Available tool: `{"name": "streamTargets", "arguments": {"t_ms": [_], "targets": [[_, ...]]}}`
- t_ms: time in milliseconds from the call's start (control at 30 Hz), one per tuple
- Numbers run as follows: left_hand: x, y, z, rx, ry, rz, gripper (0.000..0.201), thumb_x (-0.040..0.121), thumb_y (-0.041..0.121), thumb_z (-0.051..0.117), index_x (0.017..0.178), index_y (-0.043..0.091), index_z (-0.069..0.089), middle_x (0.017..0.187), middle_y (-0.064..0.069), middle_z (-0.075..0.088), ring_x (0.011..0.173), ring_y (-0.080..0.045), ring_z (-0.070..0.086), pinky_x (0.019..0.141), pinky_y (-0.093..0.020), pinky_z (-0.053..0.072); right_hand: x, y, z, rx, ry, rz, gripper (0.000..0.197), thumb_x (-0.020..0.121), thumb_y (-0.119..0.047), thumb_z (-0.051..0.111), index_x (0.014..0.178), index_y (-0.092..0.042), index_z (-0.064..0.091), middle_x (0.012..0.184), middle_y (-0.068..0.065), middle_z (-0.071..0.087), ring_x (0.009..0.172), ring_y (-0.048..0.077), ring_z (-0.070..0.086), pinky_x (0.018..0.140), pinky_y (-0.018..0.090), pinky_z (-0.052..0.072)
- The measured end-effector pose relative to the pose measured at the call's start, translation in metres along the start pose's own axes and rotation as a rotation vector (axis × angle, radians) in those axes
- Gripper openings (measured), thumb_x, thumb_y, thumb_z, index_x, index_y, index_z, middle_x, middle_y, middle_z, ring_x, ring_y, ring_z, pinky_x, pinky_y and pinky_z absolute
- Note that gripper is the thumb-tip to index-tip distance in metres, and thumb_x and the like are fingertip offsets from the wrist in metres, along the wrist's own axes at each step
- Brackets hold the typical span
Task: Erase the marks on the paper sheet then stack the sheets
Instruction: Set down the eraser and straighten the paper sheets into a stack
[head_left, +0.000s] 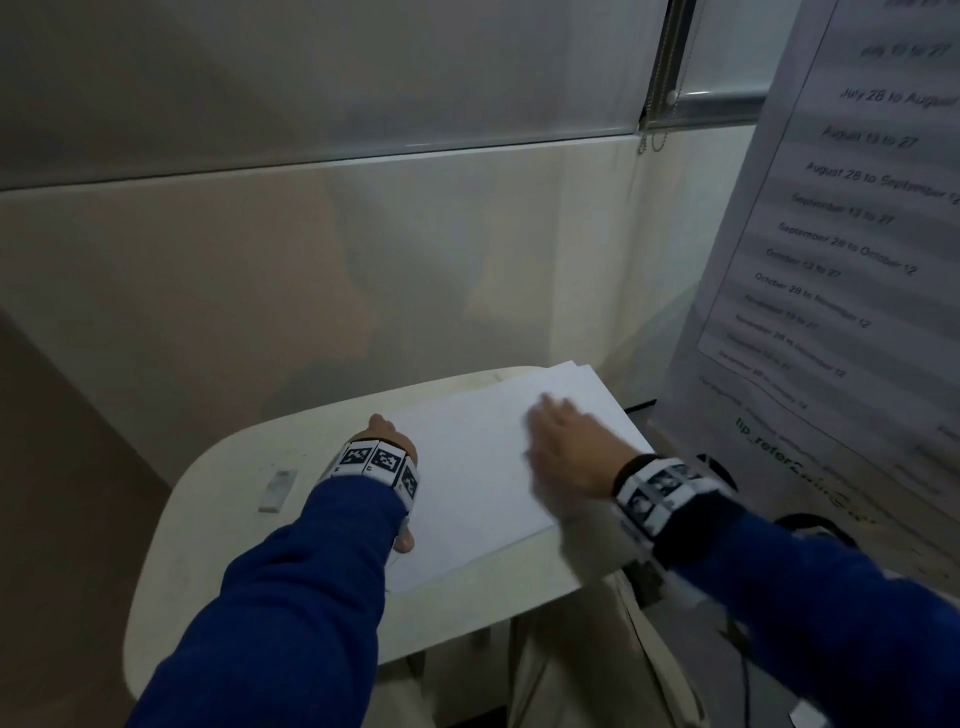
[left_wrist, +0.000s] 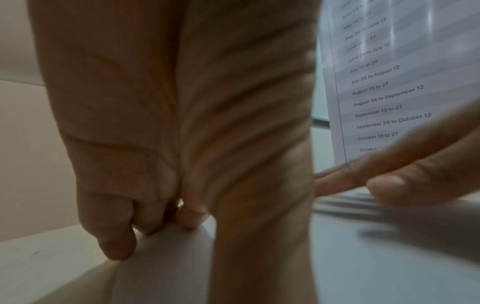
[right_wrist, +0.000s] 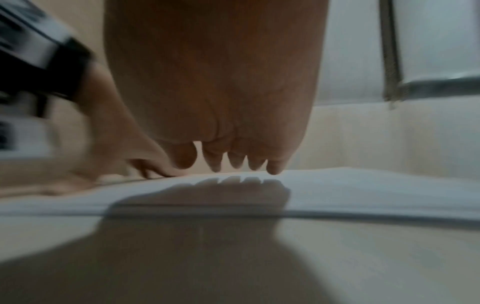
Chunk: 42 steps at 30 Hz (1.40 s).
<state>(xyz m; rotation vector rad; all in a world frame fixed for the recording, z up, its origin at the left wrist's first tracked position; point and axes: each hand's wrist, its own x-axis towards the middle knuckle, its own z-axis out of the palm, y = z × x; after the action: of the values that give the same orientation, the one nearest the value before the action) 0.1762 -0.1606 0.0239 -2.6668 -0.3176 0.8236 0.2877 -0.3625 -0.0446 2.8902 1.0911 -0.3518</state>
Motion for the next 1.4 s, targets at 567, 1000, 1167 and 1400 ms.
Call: {"name": "streamTargets", "arguments": {"t_ms": [567, 1000, 1167, 1400], "targets": [[-0.003, 0.001, -0.002, -0.022, -0.009, -0.016, 0.068, 0.101, 0.025, 0.058, 0.155, -0.001, 0.024, 0.164, -0.020, 0.013, 0.150, -0.031, 0.019, 0.115, -0.044, 0.035, -0.021, -0.013, -0.006, 0.147, 0.144, -0.075, 0.061, 0.106, -0.040, 0.015, 0.151, -0.001, 0.032, 0.159, 0.022, 0.024, 0.147, 0.041, 0.021, 0.118, 0.051, 0.025], [-0.002, -0.001, -0.003, 0.026, -0.030, 0.018, 0.068, 0.103, 0.027, 0.054, 0.156, 0.002, 0.021, 0.164, -0.021, 0.010, 0.151, -0.030, 0.016, 0.115, -0.043, 0.033, -0.022, 0.041, 0.008, 0.161, -0.004, 0.387, 0.074, 0.099, -0.059, 0.012, 0.158, -0.016, 0.004, 0.165, 0.014, -0.001, 0.151, 0.034, 0.002, 0.120, 0.052, 0.009], [-0.004, 0.002, -0.004, 0.068, -0.030, 0.030, 0.067, 0.104, 0.028, 0.051, 0.156, 0.001, 0.019, 0.164, -0.021, 0.009, 0.151, -0.032, 0.014, 0.115, -0.042, 0.031, -0.026, -0.049, 0.010, 0.121, -0.044, -0.197, 0.064, 0.100, -0.057, 0.022, 0.157, -0.033, 0.006, 0.164, -0.002, -0.012, 0.150, 0.020, -0.011, 0.121, 0.048, -0.003], [-0.002, -0.001, -0.003, 0.007, -0.012, 0.009, 0.062, 0.103, 0.026, 0.054, 0.153, 0.000, 0.027, 0.162, -0.019, 0.019, 0.148, -0.030, 0.025, 0.112, -0.041, 0.035, -0.030, 0.036, 0.017, 0.161, 0.052, 0.213, 0.064, 0.103, -0.052, 0.023, 0.158, -0.024, 0.008, 0.166, 0.007, 0.005, 0.151, 0.027, 0.008, 0.121, 0.045, 0.015]]}}
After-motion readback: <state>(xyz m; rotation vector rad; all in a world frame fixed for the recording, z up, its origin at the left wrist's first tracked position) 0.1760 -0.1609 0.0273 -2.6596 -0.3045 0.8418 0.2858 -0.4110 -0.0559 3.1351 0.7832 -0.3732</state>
